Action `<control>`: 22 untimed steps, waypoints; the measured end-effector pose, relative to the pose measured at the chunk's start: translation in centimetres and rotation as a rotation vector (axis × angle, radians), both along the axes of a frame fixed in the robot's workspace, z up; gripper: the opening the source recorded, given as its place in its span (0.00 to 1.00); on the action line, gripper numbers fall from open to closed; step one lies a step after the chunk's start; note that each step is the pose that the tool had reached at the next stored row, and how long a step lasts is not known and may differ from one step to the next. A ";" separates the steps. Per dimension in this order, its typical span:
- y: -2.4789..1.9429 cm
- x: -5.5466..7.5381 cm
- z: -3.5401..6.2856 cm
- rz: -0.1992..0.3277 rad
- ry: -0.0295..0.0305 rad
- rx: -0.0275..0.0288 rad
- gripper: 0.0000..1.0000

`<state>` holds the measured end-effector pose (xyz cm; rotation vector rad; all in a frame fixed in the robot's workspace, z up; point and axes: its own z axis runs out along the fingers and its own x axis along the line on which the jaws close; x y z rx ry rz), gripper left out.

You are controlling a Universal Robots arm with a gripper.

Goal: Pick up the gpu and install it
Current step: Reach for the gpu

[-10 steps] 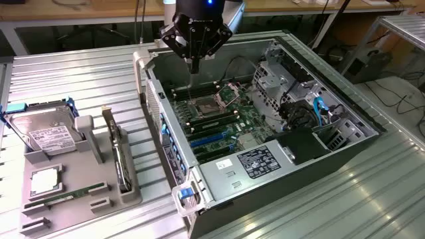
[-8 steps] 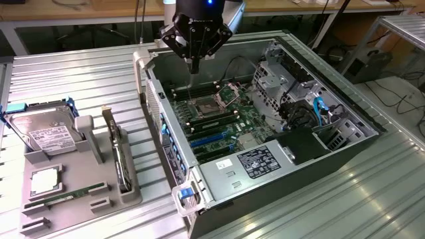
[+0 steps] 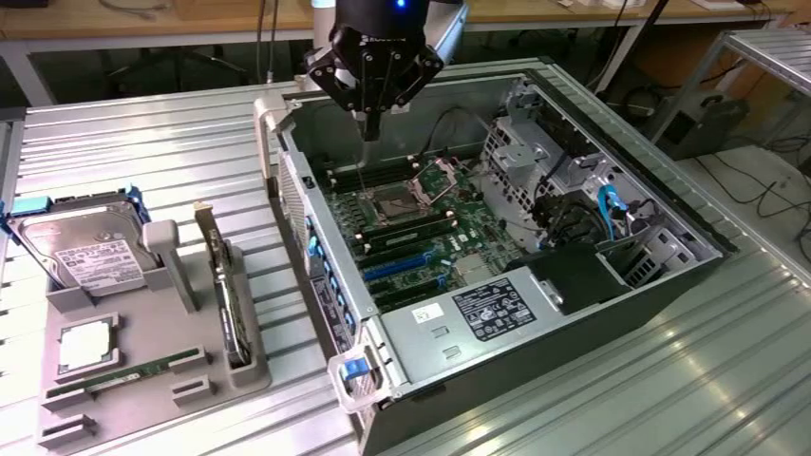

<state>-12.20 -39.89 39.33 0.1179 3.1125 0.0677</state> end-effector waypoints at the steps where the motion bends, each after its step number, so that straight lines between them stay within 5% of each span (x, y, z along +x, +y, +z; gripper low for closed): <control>1: -0.02 -0.2 0.01 0.000 0.0002 -0.0002 0.11; 11: -1.09 -4.1 0.01 0.000 0.0001 -0.0001 0.11; 22: -2.82 -10.1 -0.05 0.000 0.0000 0.0000 0.11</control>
